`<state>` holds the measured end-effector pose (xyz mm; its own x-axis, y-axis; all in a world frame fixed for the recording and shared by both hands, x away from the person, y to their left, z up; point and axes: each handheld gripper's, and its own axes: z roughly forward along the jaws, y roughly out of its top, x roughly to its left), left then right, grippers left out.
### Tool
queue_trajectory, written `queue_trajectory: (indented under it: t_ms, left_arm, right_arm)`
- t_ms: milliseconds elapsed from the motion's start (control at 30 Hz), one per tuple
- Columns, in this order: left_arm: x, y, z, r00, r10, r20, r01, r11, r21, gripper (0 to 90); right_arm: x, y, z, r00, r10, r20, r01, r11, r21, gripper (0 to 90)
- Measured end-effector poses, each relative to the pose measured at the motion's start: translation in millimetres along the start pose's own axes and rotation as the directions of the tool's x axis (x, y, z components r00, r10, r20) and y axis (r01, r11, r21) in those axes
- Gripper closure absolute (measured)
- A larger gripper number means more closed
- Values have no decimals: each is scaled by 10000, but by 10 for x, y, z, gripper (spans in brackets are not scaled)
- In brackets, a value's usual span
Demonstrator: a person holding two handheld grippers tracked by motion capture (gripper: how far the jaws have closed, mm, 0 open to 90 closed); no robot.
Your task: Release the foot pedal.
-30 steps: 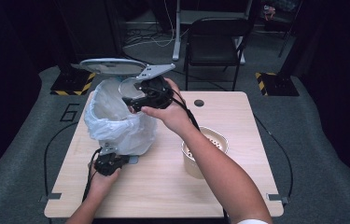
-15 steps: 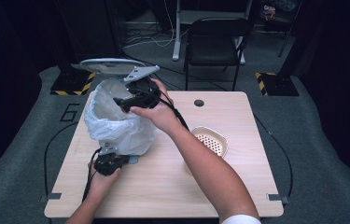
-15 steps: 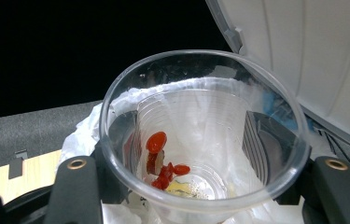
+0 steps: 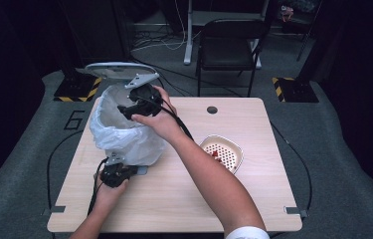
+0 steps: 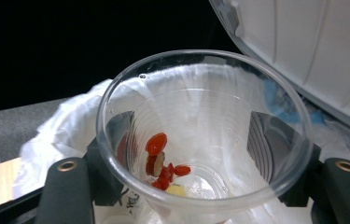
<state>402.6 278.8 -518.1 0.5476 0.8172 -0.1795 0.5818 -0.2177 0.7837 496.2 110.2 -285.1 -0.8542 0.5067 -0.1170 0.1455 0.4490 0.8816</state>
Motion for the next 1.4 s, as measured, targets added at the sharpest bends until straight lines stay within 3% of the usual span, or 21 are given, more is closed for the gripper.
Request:
queue_trajectory:
  t_ms: [133, 167, 367, 433, 667, 833, 900, 1067, 1400]
  left_arm:
    - [7, 3, 0, 10000, 30, 6, -30, 10000, 18, 900]
    - [10, 3, -2, 10000, 78, -7, -78, 10000, 55, 900]
    - [9, 3, 0, 10000, 61, -9, -61, 10000, 36, 900]
    - [9, 3, 0, 10000, 59, -6, -59, 10000, 37, 900]
    - [13, 4, -5, 10000, 80, 16, -80, 9999, 90, 900]
    - [8, 1, -2, 10000, 88, -19, -88, 10000, 47, 900]
    - [8, -1, -7, 9999, 123, -54, -123, 9999, 25, 900]
    - [13, -3, -3, 10000, 67, 59, -67, 10000, 18, 900]
    - [8, 1, -14, 10000, 31, -14, -31, 9999, 128, 900]
  right_arm:
    - [-13, -30, 64, 9989, 368, 299, -376, 9990, 241, 272]
    - [-23, -47, 82, 9967, 648, 485, -665, 9972, 347, 197]
    - [-43, -99, 50, 9915, 1169, 572, -1178, 9930, 123, 135]
    - [-61, -113, 29, 9890, 1421, 401, -1424, 9898, 50, 97]
    - [-34, -117, -71, 9913, 1256, 399, -1257, 9921, 15, 104]
    - [5, -130, -261, 9945, 974, 383, -968, 9951, -184, 166]
    - [13, -159, -360, 9956, 921, 143, -917, 9954, -263, 225]
    - [23, -237, -602, 9962, 870, 101, -867, 9957, -319, 244]
    - [-59, -470, -1072, 9951, 782, 600, -773, 9969, -173, 264]
